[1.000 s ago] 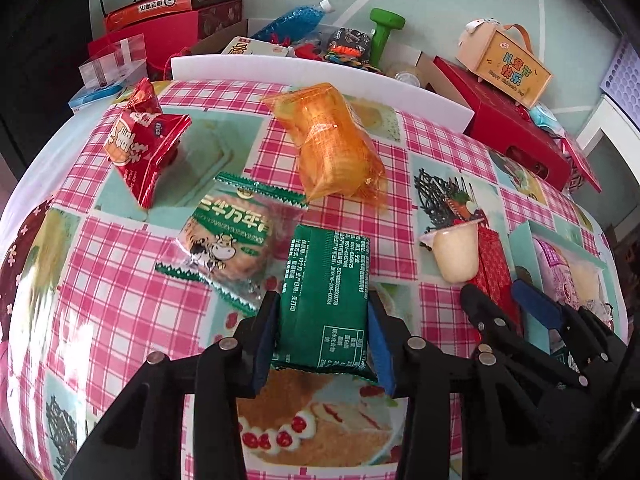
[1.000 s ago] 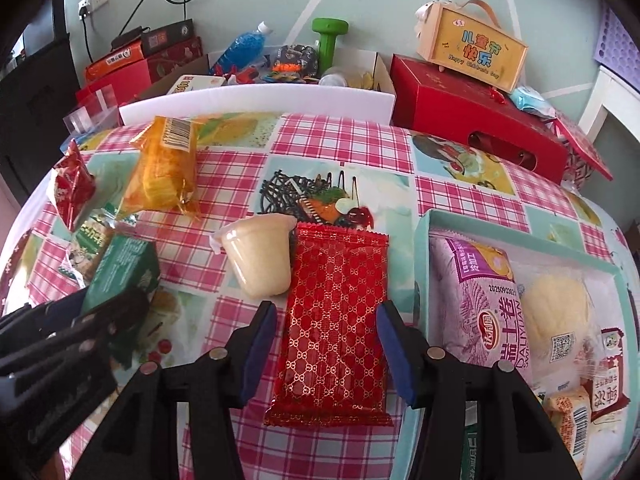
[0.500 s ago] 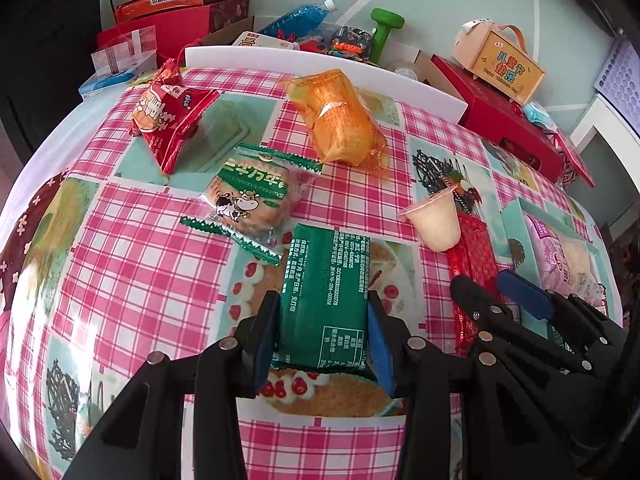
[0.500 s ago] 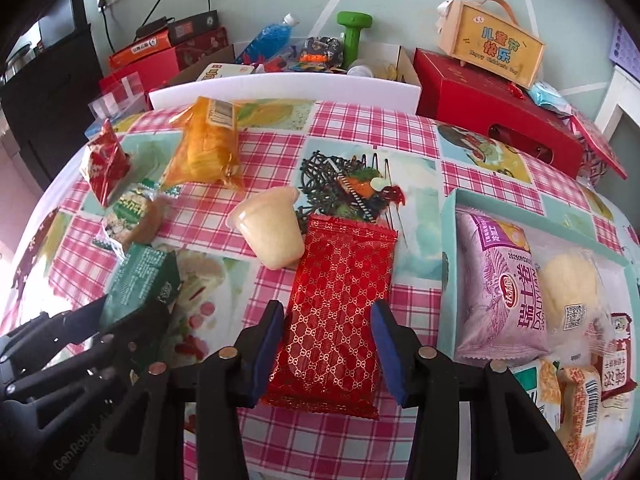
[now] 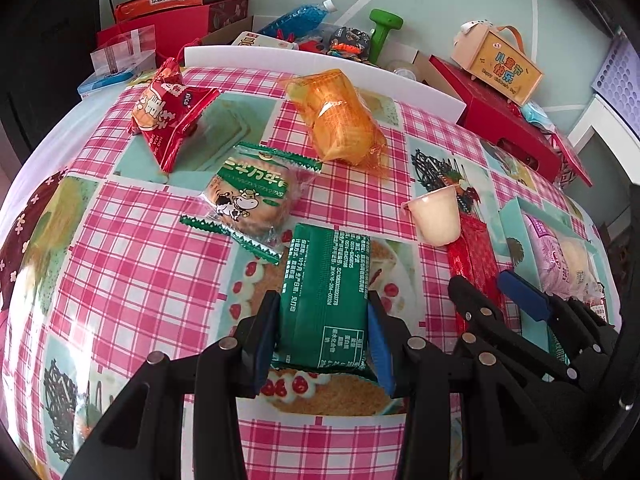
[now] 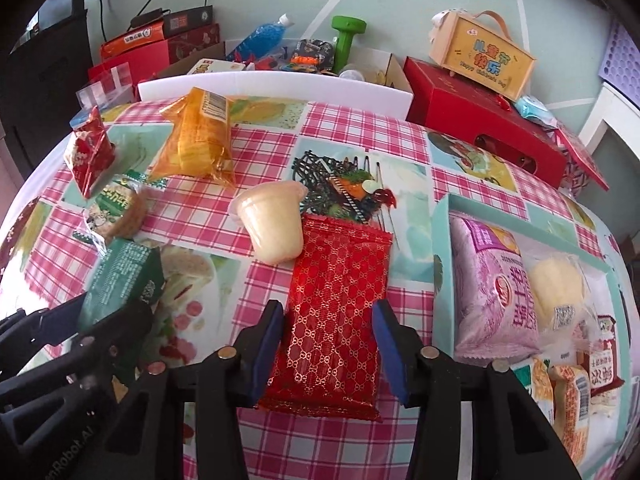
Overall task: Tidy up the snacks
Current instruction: 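Lift the red packet and green packet off the table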
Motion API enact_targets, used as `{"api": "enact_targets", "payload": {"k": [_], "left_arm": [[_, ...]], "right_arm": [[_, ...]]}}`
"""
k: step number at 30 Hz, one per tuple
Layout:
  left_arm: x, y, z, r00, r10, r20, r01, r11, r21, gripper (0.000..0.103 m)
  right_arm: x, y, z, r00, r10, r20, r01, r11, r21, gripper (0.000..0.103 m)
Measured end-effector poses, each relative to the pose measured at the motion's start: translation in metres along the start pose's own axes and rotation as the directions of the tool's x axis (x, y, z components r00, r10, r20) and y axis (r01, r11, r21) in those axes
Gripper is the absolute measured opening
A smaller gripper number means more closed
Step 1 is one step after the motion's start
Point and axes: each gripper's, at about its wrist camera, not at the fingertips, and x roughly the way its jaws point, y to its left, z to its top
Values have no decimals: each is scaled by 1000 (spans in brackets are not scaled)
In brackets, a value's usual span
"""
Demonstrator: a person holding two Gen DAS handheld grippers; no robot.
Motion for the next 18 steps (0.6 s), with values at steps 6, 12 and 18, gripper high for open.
{"api": "enact_targets", "payload": {"k": [6,12,18], "left_arm": [[0,0,0,1000,0,0,0,1000,-2,43],[-1,0,-1,1000,-1,-1,1,1000,-7,43],[-3,-1,-3,1000,10,-6,-10,1000,-2,43]], "right_arm": [[-11,-3,-12,999,19,51,-20,1000,6,34],[-14,-6,-17,997,42,58,-43,999,5,32],[-19,-19,-17,995,67,72,-70,997,34,33]]}}
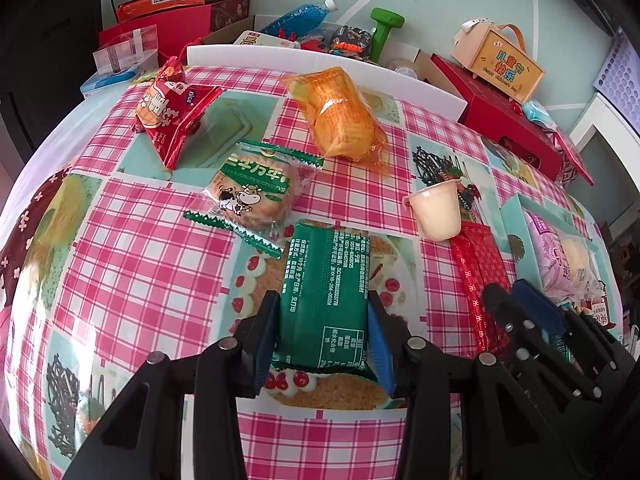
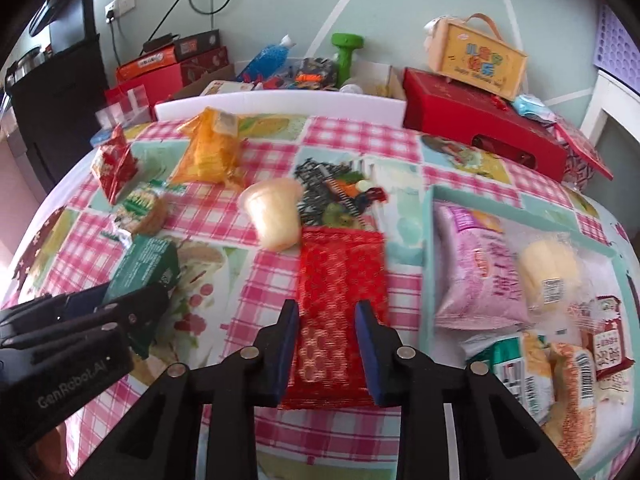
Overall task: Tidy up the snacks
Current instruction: 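Lift the red packet and green packet off the table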
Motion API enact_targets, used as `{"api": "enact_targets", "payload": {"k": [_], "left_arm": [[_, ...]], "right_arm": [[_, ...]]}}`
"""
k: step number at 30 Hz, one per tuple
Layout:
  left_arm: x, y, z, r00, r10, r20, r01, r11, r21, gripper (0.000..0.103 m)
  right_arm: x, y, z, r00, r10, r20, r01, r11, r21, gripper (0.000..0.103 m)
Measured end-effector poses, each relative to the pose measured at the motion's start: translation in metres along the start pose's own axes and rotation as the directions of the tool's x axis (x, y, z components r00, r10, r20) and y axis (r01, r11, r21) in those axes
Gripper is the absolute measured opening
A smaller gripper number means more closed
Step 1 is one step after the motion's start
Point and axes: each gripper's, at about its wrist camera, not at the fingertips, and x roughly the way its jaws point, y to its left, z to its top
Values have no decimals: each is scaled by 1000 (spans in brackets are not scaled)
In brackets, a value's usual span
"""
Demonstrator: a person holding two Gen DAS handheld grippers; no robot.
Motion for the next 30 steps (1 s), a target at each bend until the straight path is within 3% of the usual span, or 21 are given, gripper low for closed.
{"api": "enact_targets", "payload": {"k": [2,3,5,20,24,30], "left_arm": [[0,0,0,1000,-1,-2,1,1000,-1,43],[0,1,1,1000,-2,-3,2,1000,-1,43],[0,1,1,1000,-1,-3,1,1000,0,43],[-2,3,-1,1000,-12,-6,12,1000,-6,43],[-3,4,-1,1000,-18,-6,18,1000,-11,43],[-2,3,-1,1000,-9,-4,9,1000,-3,43]], "right_arm": [[-2,-6,3,1000,-8,8,8,1000,21,37],[-1,-10,5,1000,-6,7,6,999,36,47],[2,-15,7,1000,5,-1,-5,998,56,57],[26,3,13,995,-62,-74,61,998,-16,58],[27,0,11,994,33,-104,-29,999,42,60],[26,5,9,995,10,-103,-5,999,44,57]]}}
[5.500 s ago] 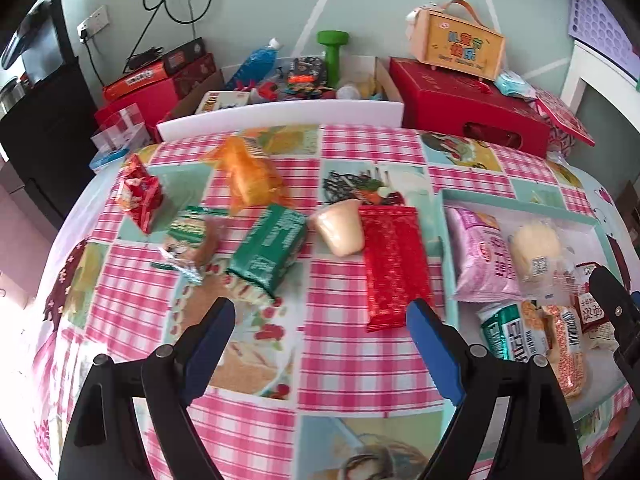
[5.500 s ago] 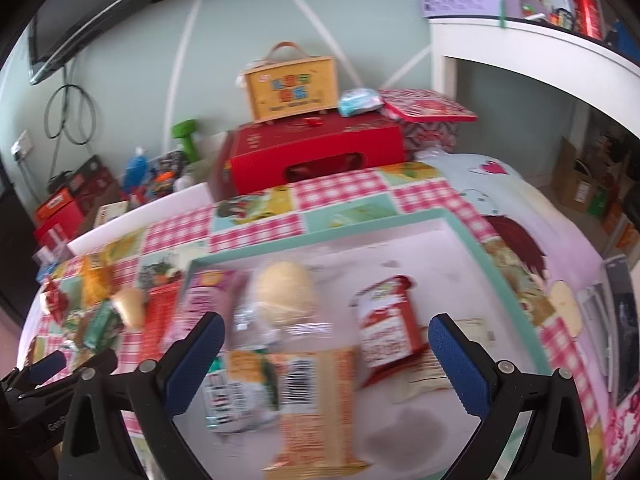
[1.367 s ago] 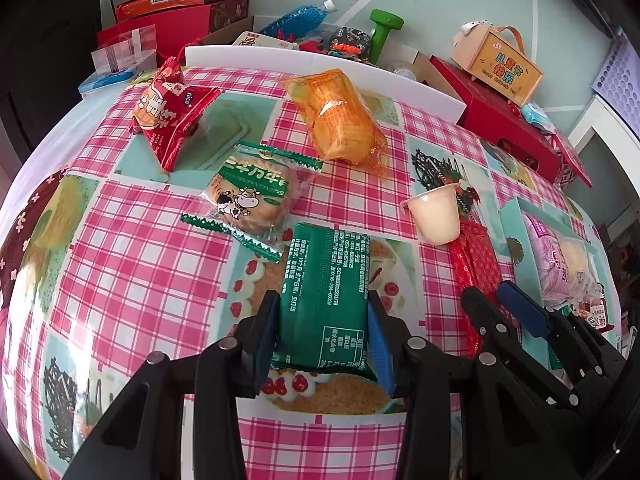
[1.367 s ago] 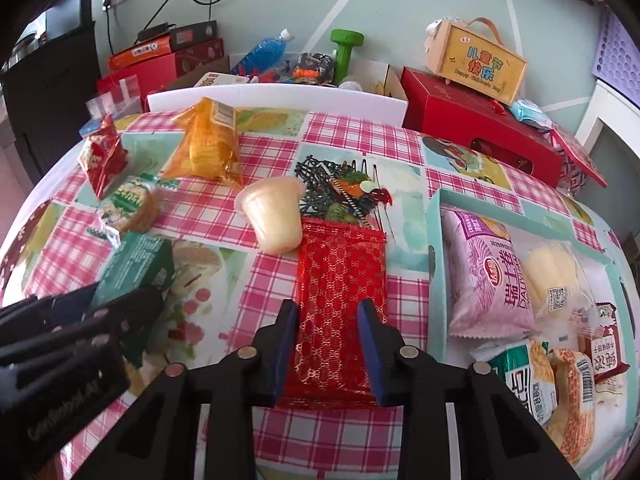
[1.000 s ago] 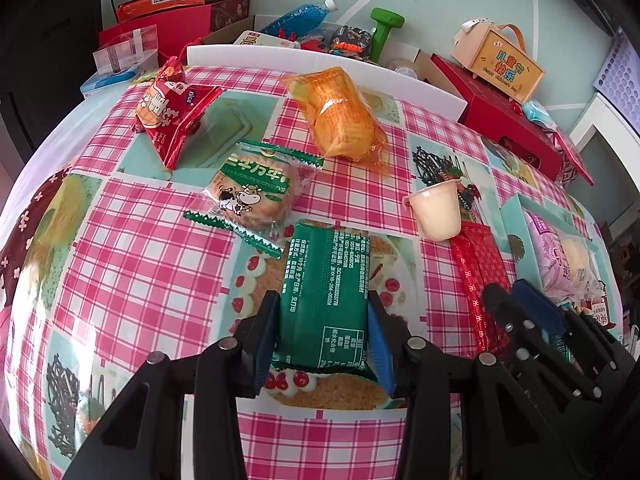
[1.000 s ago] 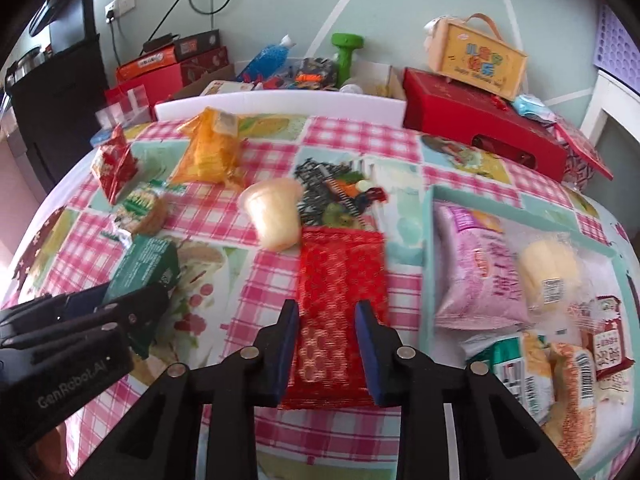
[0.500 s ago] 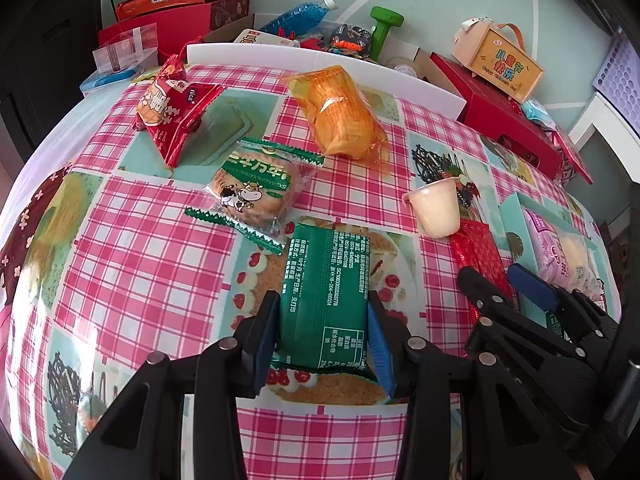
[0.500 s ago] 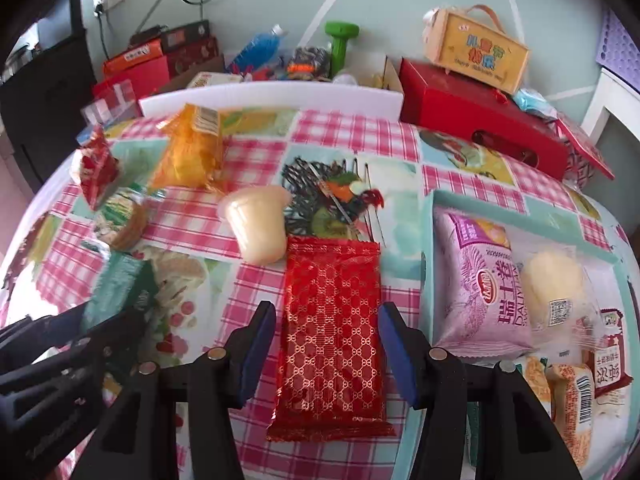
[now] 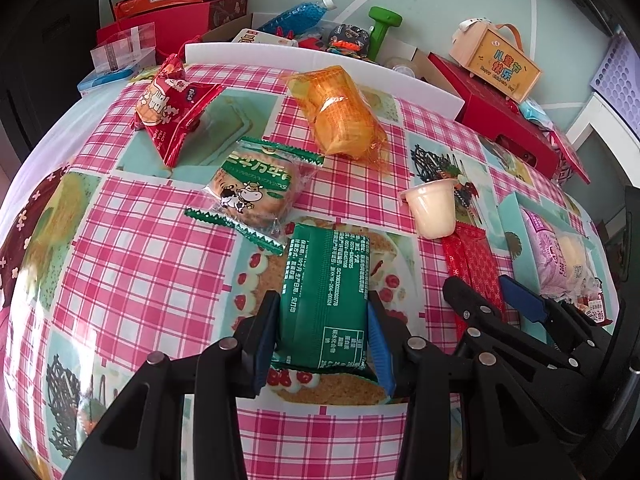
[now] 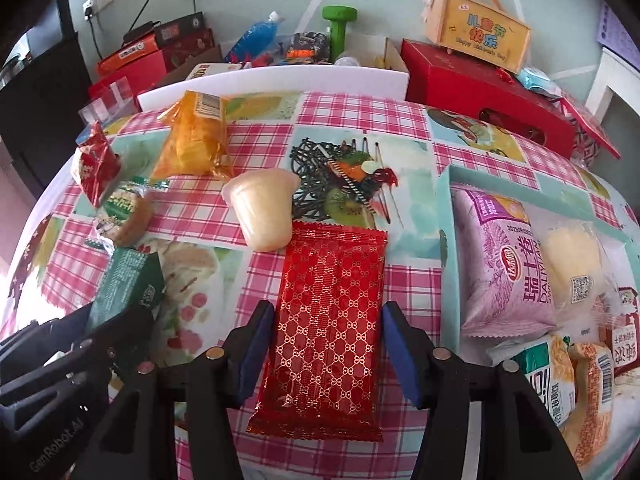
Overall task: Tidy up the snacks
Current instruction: 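Lift the red packet and green packet off the table, then carry the red packet and green packet over the white tray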
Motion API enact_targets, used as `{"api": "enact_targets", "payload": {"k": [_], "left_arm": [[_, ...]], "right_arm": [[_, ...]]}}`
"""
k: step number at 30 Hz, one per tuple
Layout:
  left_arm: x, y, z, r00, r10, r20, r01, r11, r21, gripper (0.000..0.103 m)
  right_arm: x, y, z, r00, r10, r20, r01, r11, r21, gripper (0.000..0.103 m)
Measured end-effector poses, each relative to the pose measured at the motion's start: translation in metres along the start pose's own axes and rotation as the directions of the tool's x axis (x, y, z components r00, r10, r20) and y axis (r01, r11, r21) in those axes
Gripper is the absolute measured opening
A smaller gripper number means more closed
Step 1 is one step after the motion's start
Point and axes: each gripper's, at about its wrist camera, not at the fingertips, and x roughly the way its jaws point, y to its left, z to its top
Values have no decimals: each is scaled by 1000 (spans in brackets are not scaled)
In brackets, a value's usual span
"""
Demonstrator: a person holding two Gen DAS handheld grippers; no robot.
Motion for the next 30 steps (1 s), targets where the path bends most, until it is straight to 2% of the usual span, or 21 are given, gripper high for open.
{"api": "enact_targets", "payload": {"k": [5,10,16,30], "left_arm": [[2,-2,2,1000,10,3,-10,1000,3,43],[0,-4,2,1000,22,13,-23,1000,11,42],[-7,-11,4,999,23,42,-24,999,23,41],[-32,-29,15,994,-1,114,-3,999,40,41]], "right_arm": [[-3,2,-3,1000,-7,13,7,1000,-9,49],[-10,1,-7,1000,-3,17,3,1000,-14,48],[-35,-6,-7,996,48,75,-50,999,20,48],[-70,-25,-5,983,80,164,-89,995,45,48]]}}
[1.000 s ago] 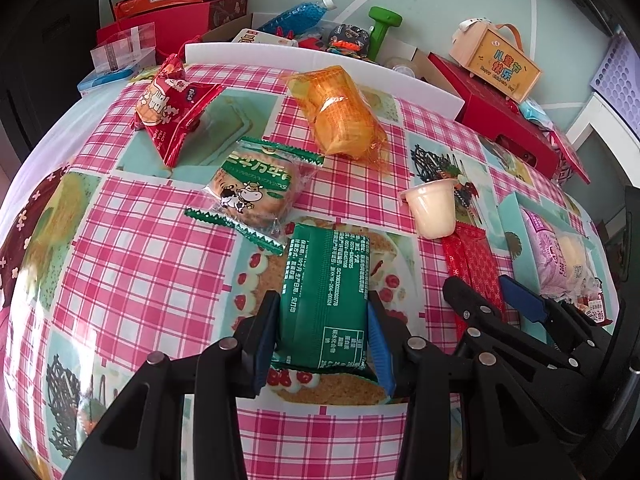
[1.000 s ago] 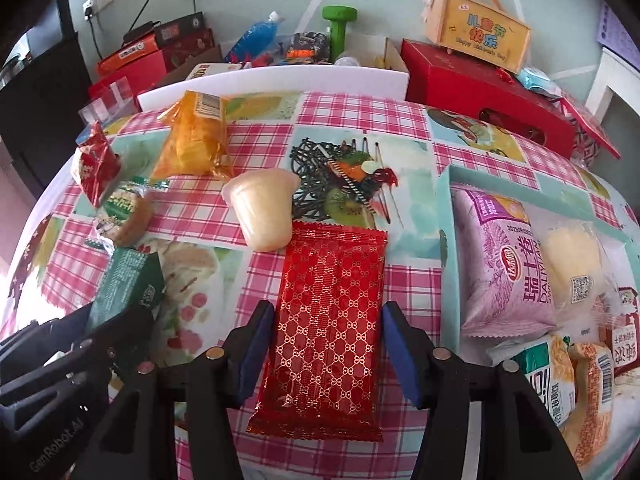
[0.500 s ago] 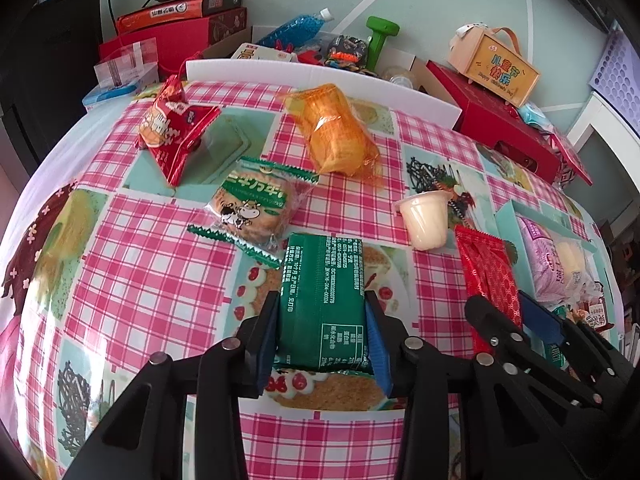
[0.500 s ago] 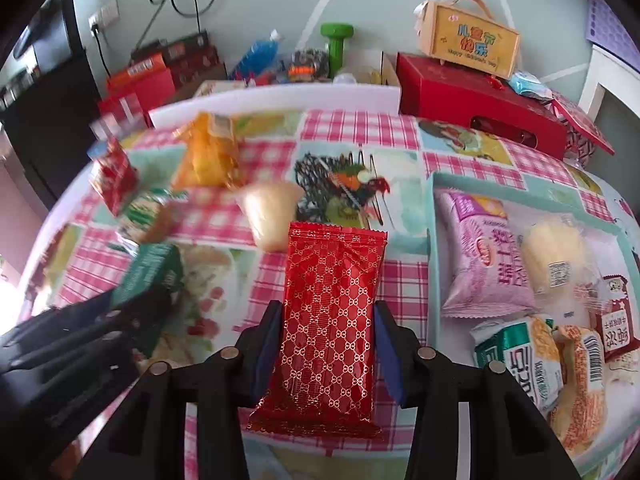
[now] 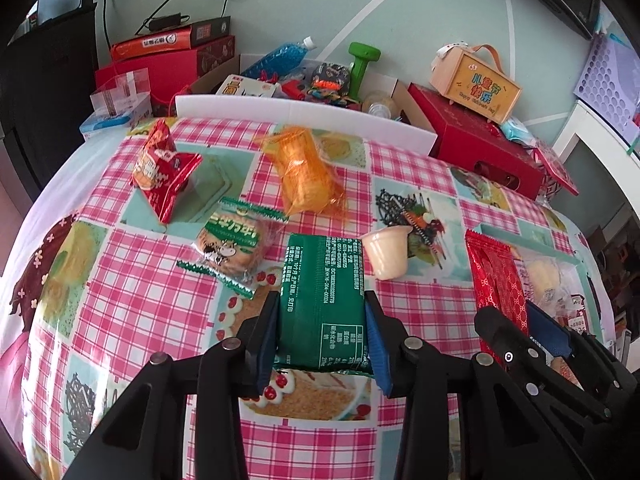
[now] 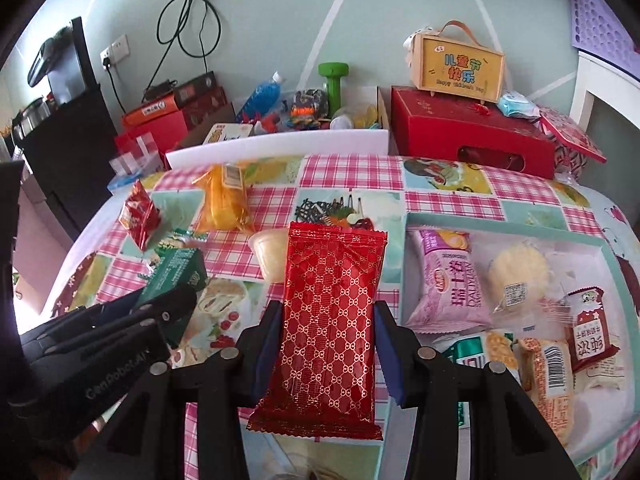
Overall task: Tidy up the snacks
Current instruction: 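Carry the red packet and green packet over the white tray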
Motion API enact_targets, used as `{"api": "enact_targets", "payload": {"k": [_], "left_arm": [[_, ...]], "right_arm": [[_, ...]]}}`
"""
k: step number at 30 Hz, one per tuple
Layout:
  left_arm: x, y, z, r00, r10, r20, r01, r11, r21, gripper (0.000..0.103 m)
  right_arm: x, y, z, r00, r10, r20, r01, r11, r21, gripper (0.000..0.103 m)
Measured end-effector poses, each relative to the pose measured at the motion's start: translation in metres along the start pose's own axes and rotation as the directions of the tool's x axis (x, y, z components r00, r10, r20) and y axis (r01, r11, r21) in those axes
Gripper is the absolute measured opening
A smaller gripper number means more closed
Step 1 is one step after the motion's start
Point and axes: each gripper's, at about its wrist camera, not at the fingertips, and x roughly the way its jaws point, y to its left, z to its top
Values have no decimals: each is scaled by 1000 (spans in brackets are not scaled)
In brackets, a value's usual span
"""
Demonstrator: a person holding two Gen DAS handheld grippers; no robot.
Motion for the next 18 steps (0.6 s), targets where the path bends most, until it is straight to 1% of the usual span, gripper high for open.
{"api": "enact_targets", "payload": {"k": [3,5,8,10,13,18], "left_arm": [[-6,-5,6,1000,-6,20,6,1000,4,41],[-9,-9,10,999,3,34,-3,1000,13,41],[-10,-20,17,999,6,46,-8,999,37,41],[-9,-29,20,999,-1,47,-2,998,57,41],[-7,-47,20,999,-30,36,27,996,85,41],[-3,-86,20,997,-82,12,79,983,164,41]], "right_arm": [[-6,-10,1,1000,4,18,-4,1000,19,48],[-12,-19,3,999,6,35,-7,999,37,48],[-25,-37,9,997,-14,72,9,998,69,48],[-32,-49,12,995,-42,90,34,995,89,48],[-43,-73,15,989,-96,111,82,988,131,48],[-58,-117,14,973,-198,119,170,962,212,48]]}}
